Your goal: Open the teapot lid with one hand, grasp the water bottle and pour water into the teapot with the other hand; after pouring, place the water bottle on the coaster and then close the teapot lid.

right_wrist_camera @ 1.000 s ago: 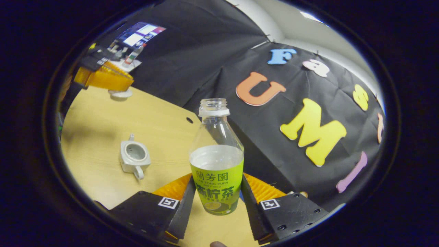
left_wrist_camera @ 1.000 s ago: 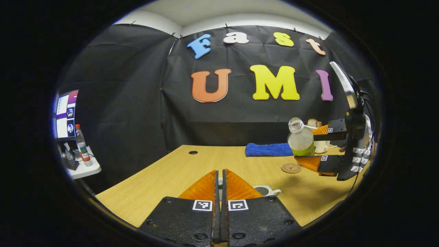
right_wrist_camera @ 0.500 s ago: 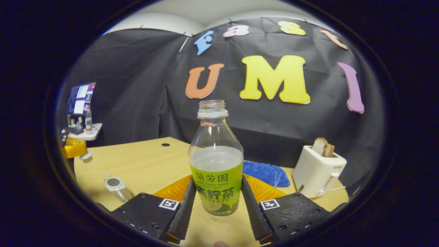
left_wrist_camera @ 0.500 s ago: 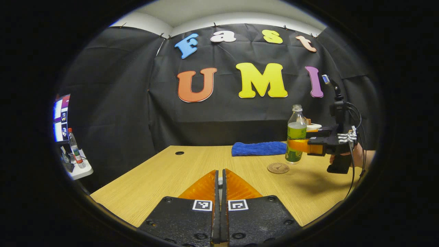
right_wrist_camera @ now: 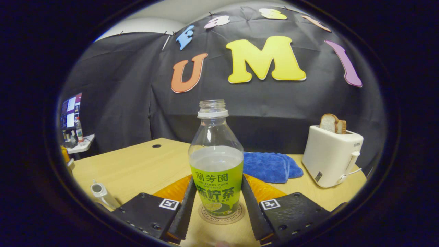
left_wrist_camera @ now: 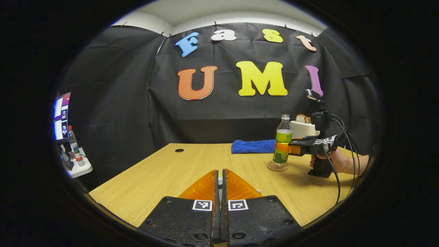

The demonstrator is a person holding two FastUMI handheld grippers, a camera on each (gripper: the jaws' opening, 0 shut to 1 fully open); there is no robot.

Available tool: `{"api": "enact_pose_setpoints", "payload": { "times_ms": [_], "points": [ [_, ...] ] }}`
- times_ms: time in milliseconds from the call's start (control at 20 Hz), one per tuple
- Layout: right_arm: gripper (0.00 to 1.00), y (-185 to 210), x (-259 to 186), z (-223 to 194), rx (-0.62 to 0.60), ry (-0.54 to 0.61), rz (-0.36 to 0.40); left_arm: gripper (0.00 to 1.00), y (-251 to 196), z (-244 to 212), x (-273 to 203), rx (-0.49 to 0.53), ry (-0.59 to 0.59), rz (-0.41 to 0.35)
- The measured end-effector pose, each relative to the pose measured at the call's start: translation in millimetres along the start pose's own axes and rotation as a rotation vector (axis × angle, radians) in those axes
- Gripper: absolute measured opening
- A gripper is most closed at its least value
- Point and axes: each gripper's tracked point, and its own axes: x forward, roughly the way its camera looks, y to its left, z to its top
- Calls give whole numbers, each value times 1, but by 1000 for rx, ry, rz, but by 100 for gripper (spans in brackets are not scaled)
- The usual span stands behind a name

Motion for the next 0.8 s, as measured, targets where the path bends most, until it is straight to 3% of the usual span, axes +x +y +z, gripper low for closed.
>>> {"api": "enact_pose_setpoints", "payload": {
  "times_ms": [350,450,500,550,800],
  "points": [
    [75,-3,4,-8,18,22,-11,3,3,-2,-1,-10,3,9],
    [81,0,2,-7,27,23,-9,3,0,-2,0,-11,2,3],
    [92,-1,0,-4,35,16,-10,3,-1,-3,0,-3,4,4],
    [96,-1,-4,0,40,4,-14,3,-1,-1,0,6,-3,8],
    [98,-12,-42,15,87,-21,-54,3,-15,6,3,-1,-23,-30]
  ]
}}
